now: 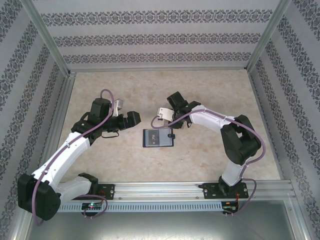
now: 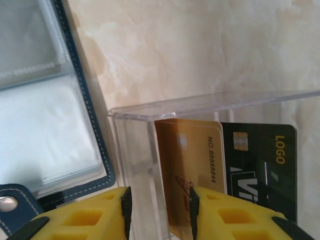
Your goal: Take the credit cards out of the card holder
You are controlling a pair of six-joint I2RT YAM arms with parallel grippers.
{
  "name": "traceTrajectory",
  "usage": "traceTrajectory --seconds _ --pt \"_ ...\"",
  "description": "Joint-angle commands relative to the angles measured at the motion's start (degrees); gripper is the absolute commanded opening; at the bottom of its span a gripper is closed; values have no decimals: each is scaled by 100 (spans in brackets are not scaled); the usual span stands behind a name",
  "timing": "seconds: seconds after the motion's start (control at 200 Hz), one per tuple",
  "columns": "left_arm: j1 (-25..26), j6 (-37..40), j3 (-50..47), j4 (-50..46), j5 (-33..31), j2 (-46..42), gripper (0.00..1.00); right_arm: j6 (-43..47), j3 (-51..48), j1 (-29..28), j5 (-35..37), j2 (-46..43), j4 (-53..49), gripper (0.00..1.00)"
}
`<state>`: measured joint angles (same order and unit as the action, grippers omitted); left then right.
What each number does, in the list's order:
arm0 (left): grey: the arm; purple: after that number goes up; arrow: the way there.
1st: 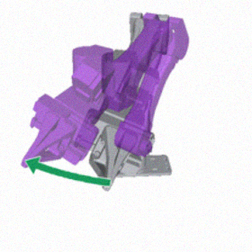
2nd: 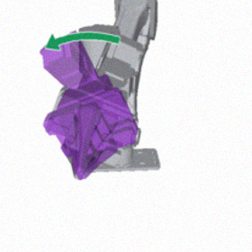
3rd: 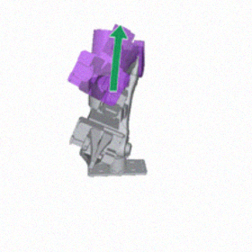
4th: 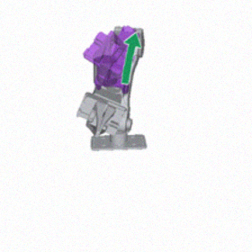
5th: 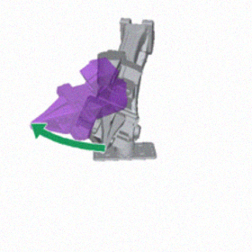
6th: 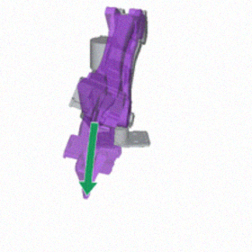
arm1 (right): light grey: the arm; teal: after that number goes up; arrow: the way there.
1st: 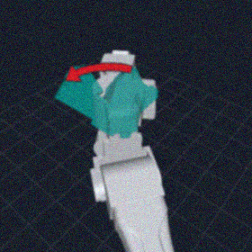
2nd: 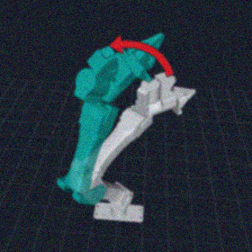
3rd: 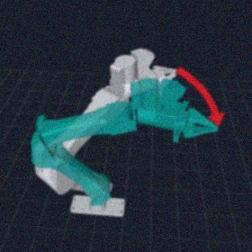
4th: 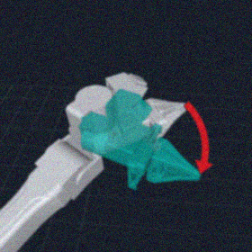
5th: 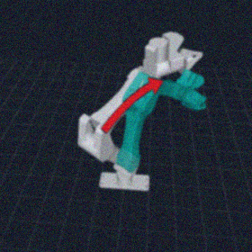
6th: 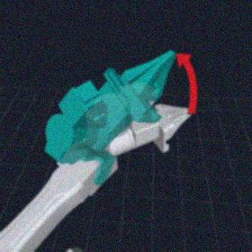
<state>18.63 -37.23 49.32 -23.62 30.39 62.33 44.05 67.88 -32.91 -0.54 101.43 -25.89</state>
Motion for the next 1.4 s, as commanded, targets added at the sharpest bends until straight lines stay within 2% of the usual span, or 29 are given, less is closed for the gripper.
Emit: traceTrajectory --seconds 0.0,0.2,0.49,0.655,0.809,0.969,1.079,1.189,1.229,1.394 --pt "-54 116 -79 -91 49 -133 99 -140 182 -66 457 53 162 38" --pt "-55 107 -88 -43 63 -115 99 -238 153 -43 1074 76 552 38" --pt "-60 104 -76 -64 92 -107 100 -470 216 -39 1316 199 634 38" --pt "-59 104 -80 -39 90 -84 99 -901 173 -60 1261 -97 530 39" --pt "-59 68 -65 -20 83 84 100 -1815 21 -91 1041 -811 429 40" --pt "-46 -171 -129 114 120 398 100 -2994 -306 -168 360 -1593 308 38" --pt "15 -403 -222 246 83 679 92 -4071 -611 -230 54 -1963 290 32" --pt "144 -583 -282 211 -241 945 84 -5022 -924 -331 -141 -2062 256 25" --pt "215 -645 -305 208 -339 1032 84 -5286 -1057 -392 -206 -2029 270 23" --pt "527 -859 -397 399 -589 1328 79 -5970 -1372 -702 -259 -1556 372 23"
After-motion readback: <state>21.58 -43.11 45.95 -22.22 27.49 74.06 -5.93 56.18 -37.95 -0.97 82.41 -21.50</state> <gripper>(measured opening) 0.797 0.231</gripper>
